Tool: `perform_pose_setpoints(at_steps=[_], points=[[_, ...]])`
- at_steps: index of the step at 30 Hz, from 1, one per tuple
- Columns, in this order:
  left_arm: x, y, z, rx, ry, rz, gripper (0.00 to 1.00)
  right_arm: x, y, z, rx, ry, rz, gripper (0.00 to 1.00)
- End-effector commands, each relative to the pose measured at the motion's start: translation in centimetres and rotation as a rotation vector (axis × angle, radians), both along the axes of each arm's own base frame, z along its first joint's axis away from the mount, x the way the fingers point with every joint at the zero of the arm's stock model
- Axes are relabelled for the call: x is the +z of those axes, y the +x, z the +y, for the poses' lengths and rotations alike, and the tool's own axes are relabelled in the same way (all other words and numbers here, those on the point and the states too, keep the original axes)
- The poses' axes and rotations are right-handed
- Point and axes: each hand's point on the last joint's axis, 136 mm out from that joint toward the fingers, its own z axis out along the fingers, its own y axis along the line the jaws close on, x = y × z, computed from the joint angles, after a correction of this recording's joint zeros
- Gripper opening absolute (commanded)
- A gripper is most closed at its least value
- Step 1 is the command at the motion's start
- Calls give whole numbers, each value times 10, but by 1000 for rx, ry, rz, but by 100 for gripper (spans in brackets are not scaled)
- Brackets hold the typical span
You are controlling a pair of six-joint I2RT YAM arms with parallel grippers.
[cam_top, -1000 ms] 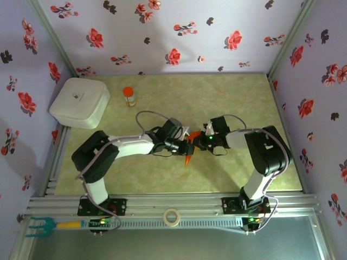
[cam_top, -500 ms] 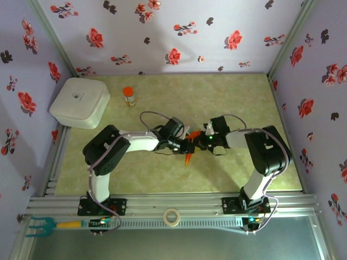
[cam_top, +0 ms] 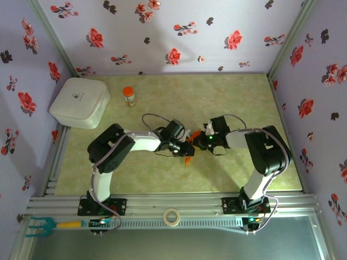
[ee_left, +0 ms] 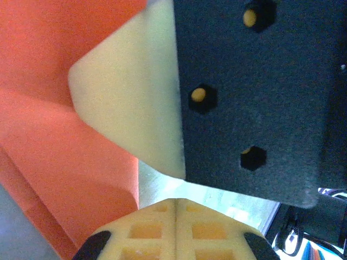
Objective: Fold a paper plane with a square sheet of paper (pick it up from the middle)
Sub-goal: Fold the wing for the fifth time at the center of the table.
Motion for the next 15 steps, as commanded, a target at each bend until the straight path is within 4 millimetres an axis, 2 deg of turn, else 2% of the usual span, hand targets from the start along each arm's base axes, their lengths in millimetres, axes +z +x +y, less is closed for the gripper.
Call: perform_pose_setpoints(at_steps=[1,9,15], points=[[-15,-7,8,-11,45,11,0,-30,-10,-23,-46,-144,69,4],[-35,-31,33,-26,153,20,0,-31,-10,-23,-46,-148,71,4],[-36,-52,47,-72,210,18,0,-32,-11,-23,-47,-151,73,4]])
